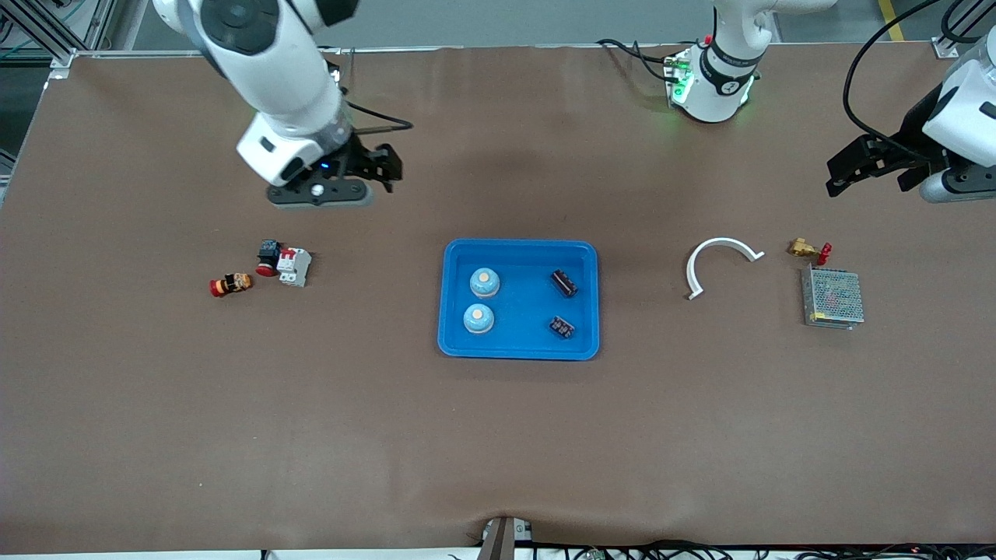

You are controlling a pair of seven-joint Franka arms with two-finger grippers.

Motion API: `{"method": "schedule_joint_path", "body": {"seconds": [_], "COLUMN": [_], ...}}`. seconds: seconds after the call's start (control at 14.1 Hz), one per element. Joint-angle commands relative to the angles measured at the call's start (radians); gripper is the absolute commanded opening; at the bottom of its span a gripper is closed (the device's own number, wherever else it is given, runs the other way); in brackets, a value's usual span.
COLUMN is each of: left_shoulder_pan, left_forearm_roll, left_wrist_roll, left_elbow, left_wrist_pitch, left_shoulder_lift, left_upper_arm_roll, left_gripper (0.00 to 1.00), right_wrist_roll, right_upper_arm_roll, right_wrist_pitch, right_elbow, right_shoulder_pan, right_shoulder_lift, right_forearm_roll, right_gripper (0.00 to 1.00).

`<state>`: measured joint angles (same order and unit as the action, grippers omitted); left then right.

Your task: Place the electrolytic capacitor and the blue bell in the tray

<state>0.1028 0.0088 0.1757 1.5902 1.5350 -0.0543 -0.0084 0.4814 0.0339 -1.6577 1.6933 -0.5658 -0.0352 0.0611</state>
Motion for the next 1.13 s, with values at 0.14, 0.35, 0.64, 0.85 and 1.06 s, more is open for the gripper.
{"method": "schedule_joint_path", "body": {"seconds": [0.14,0.35,0.64,0.85,1.06], "left_shoulder_pan": [-0.006,-0.005,-0.012,-0.006,-0.005], "left_forearm_roll": [-0.015,-0.015,-0.013,-0.012,-0.004], "left_wrist_roll": [-0.012,-0.012,-0.012,0.004,0.008], "left_elbow": [0.008,0.007,0.004,0.004,0.001], "left_wrist_pitch": [0.010,0.010,0.002,0.002,0.002], "left_shoulder_lift": [-0.012,-0.006,-0.004,0.002,0.002], "left_upper_arm_roll": [0.004,0.004,0.007,0.005,0.004], "left_gripper": [1.00,1.00,1.00,1.00,1.00], "right_wrist_roll": [-0.205,-0.320,-0.461,-0.518,-0.520], "right_upper_arm_roll": [-0.008,-0.008,-0.006,-0.006,-0.006], "right_wrist_pitch": [0.090,0.113,0.113,0.108,0.110], "right_elbow": [0.066,0.072,0.091,0.091,0.089], "right_shoulder_pan": [0.154,0.254,0.398,0.475,0.524], "right_shoulder_lift": [0.124,0.146,0.162,0.161,0.162], "right_forearm_roll": [0.002,0.002,-0.009,-0.017,-0.058], "right_gripper": [1.00,1.00,1.00,1.00,1.00]}}
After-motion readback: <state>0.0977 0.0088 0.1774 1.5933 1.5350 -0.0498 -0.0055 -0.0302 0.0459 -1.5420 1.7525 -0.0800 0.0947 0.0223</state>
